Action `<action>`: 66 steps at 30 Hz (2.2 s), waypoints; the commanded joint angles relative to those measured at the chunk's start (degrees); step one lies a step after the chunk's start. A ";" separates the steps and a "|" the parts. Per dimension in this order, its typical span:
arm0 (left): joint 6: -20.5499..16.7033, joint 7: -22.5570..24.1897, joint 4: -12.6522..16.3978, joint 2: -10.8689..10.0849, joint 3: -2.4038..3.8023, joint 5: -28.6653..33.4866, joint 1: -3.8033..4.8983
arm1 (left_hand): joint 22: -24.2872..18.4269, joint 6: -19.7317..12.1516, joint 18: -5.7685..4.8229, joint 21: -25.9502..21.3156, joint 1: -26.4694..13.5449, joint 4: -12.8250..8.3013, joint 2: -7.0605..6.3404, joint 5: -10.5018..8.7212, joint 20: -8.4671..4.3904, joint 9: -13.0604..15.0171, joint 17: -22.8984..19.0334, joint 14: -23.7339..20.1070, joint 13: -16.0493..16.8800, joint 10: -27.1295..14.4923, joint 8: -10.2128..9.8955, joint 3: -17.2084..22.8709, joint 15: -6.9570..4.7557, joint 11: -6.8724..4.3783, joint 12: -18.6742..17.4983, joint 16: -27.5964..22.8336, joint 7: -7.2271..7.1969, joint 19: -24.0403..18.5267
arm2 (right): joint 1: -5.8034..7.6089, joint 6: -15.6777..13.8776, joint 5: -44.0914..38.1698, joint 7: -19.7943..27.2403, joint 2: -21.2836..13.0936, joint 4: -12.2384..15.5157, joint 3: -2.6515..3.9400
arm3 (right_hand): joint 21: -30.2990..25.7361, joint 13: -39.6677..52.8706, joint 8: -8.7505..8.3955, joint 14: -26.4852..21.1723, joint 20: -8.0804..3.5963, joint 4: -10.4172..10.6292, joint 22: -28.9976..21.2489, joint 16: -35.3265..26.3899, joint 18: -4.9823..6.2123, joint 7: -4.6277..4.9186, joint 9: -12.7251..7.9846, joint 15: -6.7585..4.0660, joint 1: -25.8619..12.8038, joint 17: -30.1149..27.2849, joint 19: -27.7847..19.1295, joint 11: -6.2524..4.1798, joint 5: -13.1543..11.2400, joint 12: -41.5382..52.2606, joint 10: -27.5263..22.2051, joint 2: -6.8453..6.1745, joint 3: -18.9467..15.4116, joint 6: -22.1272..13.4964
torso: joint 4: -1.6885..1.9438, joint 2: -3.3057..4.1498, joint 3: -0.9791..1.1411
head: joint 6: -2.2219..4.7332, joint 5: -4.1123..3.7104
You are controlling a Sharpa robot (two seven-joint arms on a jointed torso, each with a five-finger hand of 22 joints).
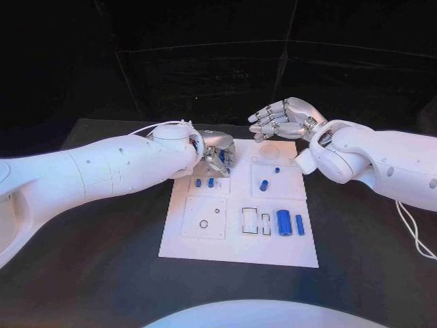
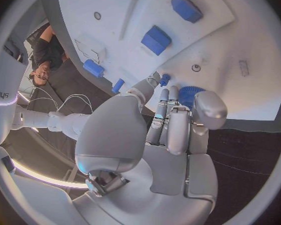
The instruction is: Assemble the parts on the task board
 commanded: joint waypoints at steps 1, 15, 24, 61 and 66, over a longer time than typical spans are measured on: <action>1.11 -0.28 -0.36 0.32 0.05 -0.72 -0.07 | 0.29 0.61 -1.02 0.41 0.66 -0.05 0.31 -0.09 -0.11 -0.10 -0.09 0.73 -0.27 0.64 -0.25 0.68 -0.35 0.00 -0.42 0.17 0.04 0.36 | 0.10 0.16 -0.03 0.55 0.08 0.03 0.03 | -0.19 -0.05 0.31 0.24 0.12 0.00 -0.05 -0.32 0.59 1.32 0.00 0.31 -0.55 -0.05 0.24 -0.06 0.07 0.19 -0.33 0.09 0.21 -0.46 | -0.03 -0.01 -0.01 | -0.03 0.02; 2.07 -0.76 -1.67 1.27 0.06 -0.73 -0.55 | 1.13 2.29 -1.13 1.00 1.53 -0.61 1.69 -0.10 -0.23 -0.61 -0.47 0.84 -1.98 2.82 -1.36 3.42 -0.40 -0.16 -2.33 0.31 -0.03 0.39 | 0.10 0.24 -0.03 0.54 0.21 -0.01 0.03 | -0.19 -0.05 0.31 0.24 0.12 0.00 -0.05 -0.32 0.59 1.32 0.00 0.31 -0.55 -0.05 0.24 -0.06 0.07 0.19 -0.33 0.09 0.21 -0.46 | 0.02 -0.03 0.01 | -0.17 -0.07; 3.54 -1.27 -1.91 1.45 0.06 -0.73 -0.67 | 1.32 2.58 -1.14 1.09 1.58 -0.87 1.70 -0.10 -0.21 -0.80 -0.76 0.76 -2.52 3.35 -1.83 4.19 -0.39 -0.14 -3.00 0.24 0.01 0.32 | 0.10 0.27 -0.03 0.52 0.23 0.01 0.03 | -0.19 -0.05 0.31 0.24 0.12 0.00 -0.05 -0.32 0.59 1.32 0.00 0.31 -0.55 -0.05 0.24 -0.06 0.07 0.19 -0.33 0.09 0.21 -0.46 | -0.02 -0.04 0.00 | -0.29 -0.16; -8.03 3.17 8.09 -8.58 3.16 3.50 -0.55 | 5.06 6.41 -1.75 4.00 2.76 -3.07 2.79 -0.10 0.08 -0.97 -0.12 1.32 -4.03 9.01 -3.05 9.09 -0.03 -0.18 -5.36 1.41 0.65 1.27 | 0.09 0.21 -0.03 0.70 -0.30 -0.13 0.03 | -0.19 -0.05 0.31 0.24 0.12 0.00 -0.05 -0.32 0.59 1.32 0.00 0.31 -0.55 -0.05 0.24 -0.06 0.07 0.19 -0.33 0.09 0.21 -0.46 | 0.30 -0.18 0.01 | 0.18 -0.06; -6.67 2.83 8.93 -10.83 3.47 3.84 -0.45 | 5.12 6.47 -1.75 4.03 2.63 -3.13 2.55 -0.10 0.10 -1.00 -0.14 1.33 -4.11 9.14 -3.19 9.08 -0.01 -0.15 -5.58 1.42 0.67 1.26 | 0.09 0.19 -0.03 0.71 -0.46 -0.14 0.03 | -0.19 -0.05 0.31 0.24 0.12 0.00 -0.05 -0.32 0.59 1.32 0.00 0.31 -0.55 -0.05 0.24 -0.06 0.07 0.19 -0.33 0.09 0.21 -0.46 | 0.48 -0.15 0.02 | 0.22 -0.11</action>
